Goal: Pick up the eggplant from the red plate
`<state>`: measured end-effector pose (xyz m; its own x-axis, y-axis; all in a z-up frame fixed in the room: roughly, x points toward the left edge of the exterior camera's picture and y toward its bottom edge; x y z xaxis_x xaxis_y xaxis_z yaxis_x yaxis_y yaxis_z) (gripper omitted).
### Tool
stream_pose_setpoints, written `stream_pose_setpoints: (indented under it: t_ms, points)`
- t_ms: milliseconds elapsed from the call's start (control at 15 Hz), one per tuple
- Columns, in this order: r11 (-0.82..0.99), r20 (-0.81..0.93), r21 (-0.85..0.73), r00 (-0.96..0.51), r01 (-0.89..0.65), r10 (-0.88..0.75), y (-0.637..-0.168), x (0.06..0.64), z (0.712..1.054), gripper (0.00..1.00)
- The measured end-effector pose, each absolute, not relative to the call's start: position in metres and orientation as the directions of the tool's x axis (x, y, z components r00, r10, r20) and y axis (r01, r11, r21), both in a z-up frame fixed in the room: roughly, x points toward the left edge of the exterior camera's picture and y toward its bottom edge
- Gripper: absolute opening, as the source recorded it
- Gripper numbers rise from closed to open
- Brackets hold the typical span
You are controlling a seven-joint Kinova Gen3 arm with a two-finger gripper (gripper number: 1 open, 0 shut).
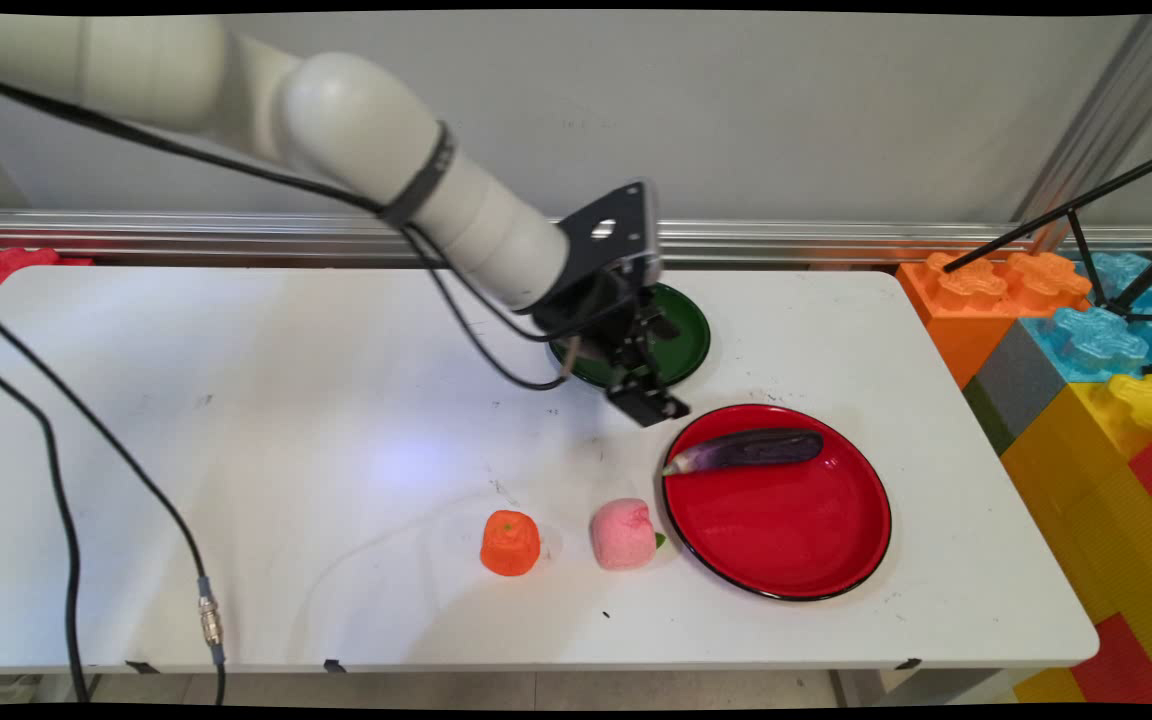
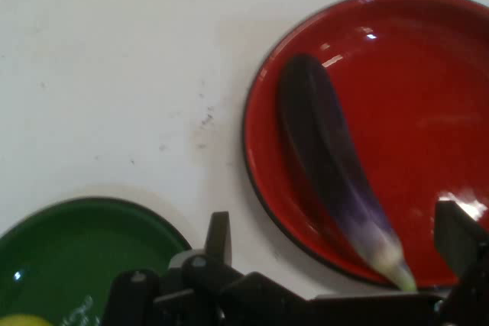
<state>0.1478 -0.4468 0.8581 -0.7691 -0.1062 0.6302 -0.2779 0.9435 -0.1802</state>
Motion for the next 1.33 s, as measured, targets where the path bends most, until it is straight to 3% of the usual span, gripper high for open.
stream_pose_setpoints:
  t_ms: [533,1333]
  points:
    - [0.926,0.605,-0.206,-0.785,-0.315,-0.133,-0.477,0.096,0.852,1.00]
    - [0.917,0.566,-0.133,-0.789,-0.376,-0.241,-0.498,0.044,0.814,1.00]
